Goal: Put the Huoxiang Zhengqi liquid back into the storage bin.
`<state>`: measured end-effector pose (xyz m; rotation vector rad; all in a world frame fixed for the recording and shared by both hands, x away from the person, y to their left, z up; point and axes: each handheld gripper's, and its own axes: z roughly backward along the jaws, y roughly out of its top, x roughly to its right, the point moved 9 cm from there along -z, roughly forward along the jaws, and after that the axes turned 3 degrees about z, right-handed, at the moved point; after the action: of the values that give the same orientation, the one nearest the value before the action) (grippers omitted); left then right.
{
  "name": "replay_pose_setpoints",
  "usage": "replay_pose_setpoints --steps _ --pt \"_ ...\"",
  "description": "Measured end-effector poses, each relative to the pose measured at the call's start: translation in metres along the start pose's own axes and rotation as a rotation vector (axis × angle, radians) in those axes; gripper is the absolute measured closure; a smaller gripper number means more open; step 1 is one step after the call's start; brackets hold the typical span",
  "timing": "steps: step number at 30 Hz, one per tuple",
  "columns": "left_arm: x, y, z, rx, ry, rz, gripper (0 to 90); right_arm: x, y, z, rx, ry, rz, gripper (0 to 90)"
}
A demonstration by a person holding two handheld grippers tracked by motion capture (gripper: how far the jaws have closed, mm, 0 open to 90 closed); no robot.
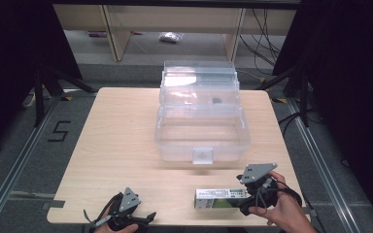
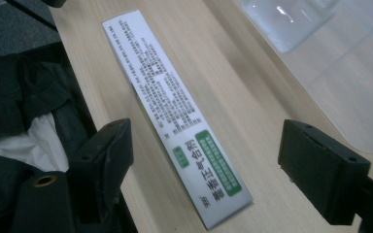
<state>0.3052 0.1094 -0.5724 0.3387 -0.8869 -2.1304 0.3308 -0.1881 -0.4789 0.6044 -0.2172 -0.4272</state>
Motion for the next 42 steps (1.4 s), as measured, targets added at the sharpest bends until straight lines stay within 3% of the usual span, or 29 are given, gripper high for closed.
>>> replay_pose_setpoints --steps 1,2,3,11,20,23,25,32,33,42 --pt "0.003 0.003 -0.002 0.039 -0.002 0.043 14.9 0.000 0.001 -0.002 -0.010 0.003 0.022 20.8" --pt "0.003 0.004 -0.003 0.044 -0.003 0.050 14.9 -0.003 0.001 -0.003 -0.025 0.001 0.013 21.1" --pt "0.001 0.002 -0.002 0.028 0.007 0.035 14.9 -0.005 0.005 -0.007 -0.035 0.018 0.066 21.1" --pt "0.004 0.003 -0.003 0.043 -0.002 0.062 14.9 -0.012 0.012 -0.020 -0.109 0.033 0.138 22.2" --pt "0.004 0.003 -0.003 0.045 -0.002 0.066 14.9 -0.014 0.013 -0.033 -0.175 0.060 0.144 22.7" --pt "0.002 0.002 -0.002 0.031 0.008 0.049 14.9 -0.013 0.014 -0.039 -0.196 0.072 0.160 22.8" --pt "0.003 0.002 -0.002 0.034 0.006 0.053 14.9 -0.015 0.013 -0.039 -0.208 0.071 0.143 23.0" --pt "0.002 0.002 -0.002 0.031 0.008 0.054 14.9 -0.014 0.014 -0.047 -0.236 0.083 0.171 24.0" --pt "0.002 0.002 -0.003 0.030 0.008 0.054 14.9 -0.015 0.014 -0.048 -0.249 0.103 0.179 24.2" --pt "0.002 0.002 -0.002 0.036 0.003 0.054 14.9 -0.015 0.010 -0.053 -0.284 0.105 0.188 26.1"
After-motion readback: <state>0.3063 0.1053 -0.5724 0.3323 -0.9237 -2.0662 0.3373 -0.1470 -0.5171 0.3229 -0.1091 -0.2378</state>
